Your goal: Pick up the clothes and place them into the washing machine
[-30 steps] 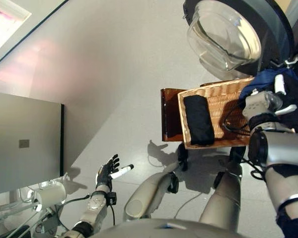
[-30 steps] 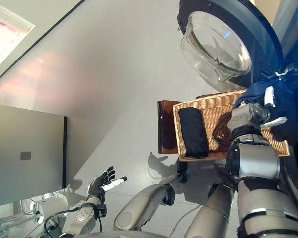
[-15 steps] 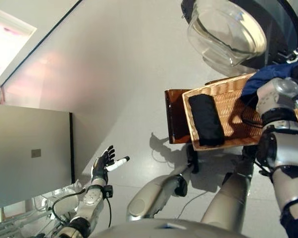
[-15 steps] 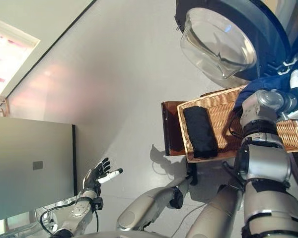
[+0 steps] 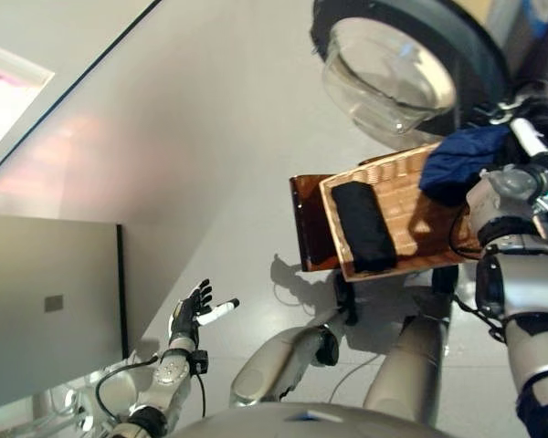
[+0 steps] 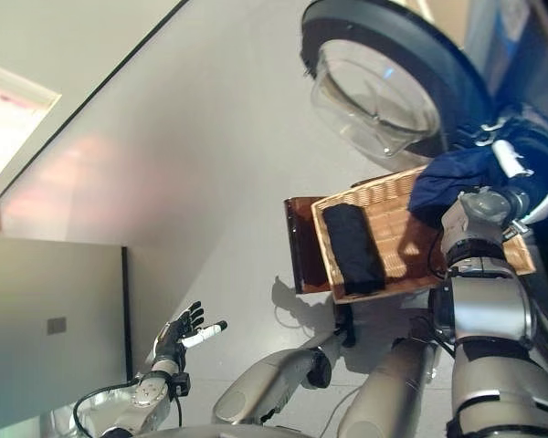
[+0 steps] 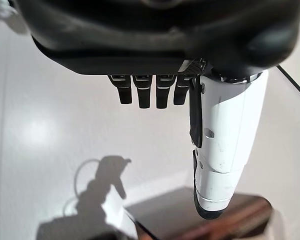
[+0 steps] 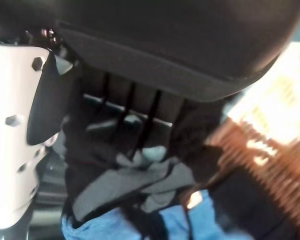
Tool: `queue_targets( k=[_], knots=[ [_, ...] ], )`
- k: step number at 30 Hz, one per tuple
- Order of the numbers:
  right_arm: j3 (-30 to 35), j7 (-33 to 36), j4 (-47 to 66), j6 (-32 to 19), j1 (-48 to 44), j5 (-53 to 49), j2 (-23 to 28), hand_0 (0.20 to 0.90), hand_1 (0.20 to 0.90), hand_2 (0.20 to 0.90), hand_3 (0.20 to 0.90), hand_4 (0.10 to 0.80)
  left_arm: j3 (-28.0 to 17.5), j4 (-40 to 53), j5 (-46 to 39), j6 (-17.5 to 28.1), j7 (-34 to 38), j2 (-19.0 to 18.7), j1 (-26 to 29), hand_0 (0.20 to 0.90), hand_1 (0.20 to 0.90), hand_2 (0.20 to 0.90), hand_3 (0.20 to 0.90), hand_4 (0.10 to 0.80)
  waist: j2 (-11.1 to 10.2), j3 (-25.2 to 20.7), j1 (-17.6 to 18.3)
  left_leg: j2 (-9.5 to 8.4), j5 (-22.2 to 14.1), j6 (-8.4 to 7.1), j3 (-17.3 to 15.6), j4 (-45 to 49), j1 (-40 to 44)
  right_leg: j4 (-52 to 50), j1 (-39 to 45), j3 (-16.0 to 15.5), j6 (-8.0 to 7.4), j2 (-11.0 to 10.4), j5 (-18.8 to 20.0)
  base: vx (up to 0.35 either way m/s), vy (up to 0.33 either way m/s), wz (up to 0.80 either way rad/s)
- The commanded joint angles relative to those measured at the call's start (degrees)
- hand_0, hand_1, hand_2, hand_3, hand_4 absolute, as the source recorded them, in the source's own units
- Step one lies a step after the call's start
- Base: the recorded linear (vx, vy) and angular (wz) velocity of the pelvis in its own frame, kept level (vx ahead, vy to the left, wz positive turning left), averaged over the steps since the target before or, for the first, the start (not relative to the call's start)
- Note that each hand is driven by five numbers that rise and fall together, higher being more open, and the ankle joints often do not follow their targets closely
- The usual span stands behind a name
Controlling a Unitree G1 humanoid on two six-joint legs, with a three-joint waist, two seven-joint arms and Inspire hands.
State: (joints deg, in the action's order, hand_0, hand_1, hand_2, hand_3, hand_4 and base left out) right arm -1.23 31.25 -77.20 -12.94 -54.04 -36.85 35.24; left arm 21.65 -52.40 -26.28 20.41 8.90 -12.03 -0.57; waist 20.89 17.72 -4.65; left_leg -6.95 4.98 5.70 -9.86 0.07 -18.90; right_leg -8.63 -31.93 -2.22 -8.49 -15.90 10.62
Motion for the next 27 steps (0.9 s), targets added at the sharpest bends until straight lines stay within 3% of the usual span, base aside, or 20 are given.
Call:
queue_targets(
  k=[1,2,4,5,8,9,12,18,19,25,27],
  knots=[
    [-3.1,-8.3,0.2,-3.5,1.4,-8.5,1.0,0.9,0.9,0.9,0.9,0.8,-3.2,-7.8,-1.5,-0.3,-0.9,-1.0,0.1,0.9,0.9,0.9,0.9,0.8,-0.8,-5.9,-1.6,3.37,-1.2,-7.7,3.8,4.3,-4.4,-4.6,4.9,-2.2,4.1,4.5,-9.6,0.077,-0.115,-0.13],
    [-2.4,-10.0,0.6,-4.0,4.1,-10.9,-3.8,0.9,0.9,0.9,0.9,0.8,-3.7,-10.2,-2.6,-0.8,-1.8,-0.4,0.8,0.9,0.9,0.9,0.9,0.8,-2.6,-6.3,-1.5,3.68,-1.2,-7.79,4.0,4.0,-3.5,-3.2,6.5,-2.7,4.12,4.8,-9.2,0.058,-0.078,-0.13],
    [-2.1,-10.8,1.1,-4.2,5.7,-12.2,-5.9,0.9,0.9,0.9,0.9,0.8,-4.0,-11.3,-2.9,-0.9,-1.9,-0.3,1.2,0.9,0.9,0.9,0.9,0.8,-3.4,-6.3,-1.4,3.91,-1.2,-7.86,4.1,3.9,-3.0,-2.4,7.4,-3.0,4.07,4.9,-9.0,0.061,-0.078,-0.2],
    [-1.6,-11.8,2.7,-4.8,9.3,-13.6,-10.7,0.9,0.9,0.9,0.9,0.8,-4.4,-11.7,-3.5,-1.1,-2.1,0.2,1.3,0.9,0.9,0.9,0.9,0.8,-5.4,-6.7,-1.4,4.23,-1.2,-7.96,4.4,3.2,-1.9,-0.6,9.3,-3.5,3.99,5.2,-8.5,0.065,-0.092,-0.09],
    [-1.4,-12.5,4.6,-5.6,12.2,-16.7,-14.6,0.9,0.9,0.9,0.9,0.8,-4.8,-13.7,-3.3,-1.3,-2.0,0.2,1.6,0.9,0.9,0.9,0.9,0.8,-7.2,-7.0,-1.4,4.5,-1.0,-7.96,4.4,2.7,-1.0,0.8,10.8,-3.9,4.01,5.6,-7.8,0.059,-0.081,0.1],
    [-1.9,-14.0,6.3,-5.4,16.1,-17.8,-18.1,0.9,0.9,0.9,0.9,0.8,-5.1,-14.8,-2.8,-1.7,-2.0,0.5,1.9,0.9,0.9,0.9,0.9,0.8,-9.1,-7.4,-1.2,4.77,-1.4,-8.06,4.5,2.3,0.3,1.9,12.5,-4.2,3.87,5.9,-7.8,0.064,-0.06,0.08],
    [-2.4,-15.8,7.7,-5.4,20.4,-19.9,-21.8,0.9,0.9,0.9,0.9,0.8,-5.7,-16.4,-2.1,-2.1,-1.8,0.6,2.3,0.9,0.9,0.9,0.9,0.8,-11.5,-8.3,-1.4,5.23,-1.3,-8.14,4.6,1.4,1.9,4.4,14.6,-4.7,3.72,6.1,-6.7,0.066,-0.063,0.01],
    [-4.5,-18.2,10.1,-4.0,27.7,-18.7,-25.6,0.9,0.9,0.9,0.9,0.8,-7.5,-18.7,-0.8,-2.6,-1.6,0.4,2.8,0.9,0.9,0.9,0.9,0.8,-15.3,-10.1,-1.0,5.66,-1.1,-8.49,4.4,-0.9,4.4,8.4,17.6,-5.5,3.1,6.4,-5.0,0.047,-0.036,-0.01],
    [-5.4,-19.3,11.0,-3.3,31.3,-17.0,-26.4,0.9,0.9,0.9,0.9,0.8,-8.4,-19.9,0.4,-2.7,-1.6,0.4,2.3,0.9,0.9,0.9,0.9,0.8,-16.9,-11.3,-1.0,5.85,-1.2,-8.44,4.4,-1.9,6.0,9.4,18.9,-5.8,2.78,6.5,-4.6,0.065,-0.018,0.05],
    [-6.1,-20.6,12.6,-1.7,35.9,-11.4,-26.0,0.9,0.9,0.9,0.9,0.8,-10.0,-21.3,2.4,-3.1,-1.3,-0.1,1.3,0.9,0.9,0.9,0.9,0.8,-18.7,-12.8,-0.2,5.83,-1.6,-8.21,4.2,-2.8,8.8,8.9,21.3,-6.2,2.39,6.6,-5.1,0.076,0.006,-0.09],
    [-9.6,-19.0,9.1,0.0,38.7,3.7,-24.6,0.9,0.9,0.9,0.9,0.8,-10.6,-22.2,5.8,-3.4,-0.7,-0.7,0.8,0.9,0.9,0.9,0.9,0.8,-20.1,-14.0,0.3,5.71,-2.5,-7.8,4.2,-2.5,10.6,8.3,22.9,-6.3,2.16,6.5,-5.7,0.107,0.027,0.05]
  ],
)
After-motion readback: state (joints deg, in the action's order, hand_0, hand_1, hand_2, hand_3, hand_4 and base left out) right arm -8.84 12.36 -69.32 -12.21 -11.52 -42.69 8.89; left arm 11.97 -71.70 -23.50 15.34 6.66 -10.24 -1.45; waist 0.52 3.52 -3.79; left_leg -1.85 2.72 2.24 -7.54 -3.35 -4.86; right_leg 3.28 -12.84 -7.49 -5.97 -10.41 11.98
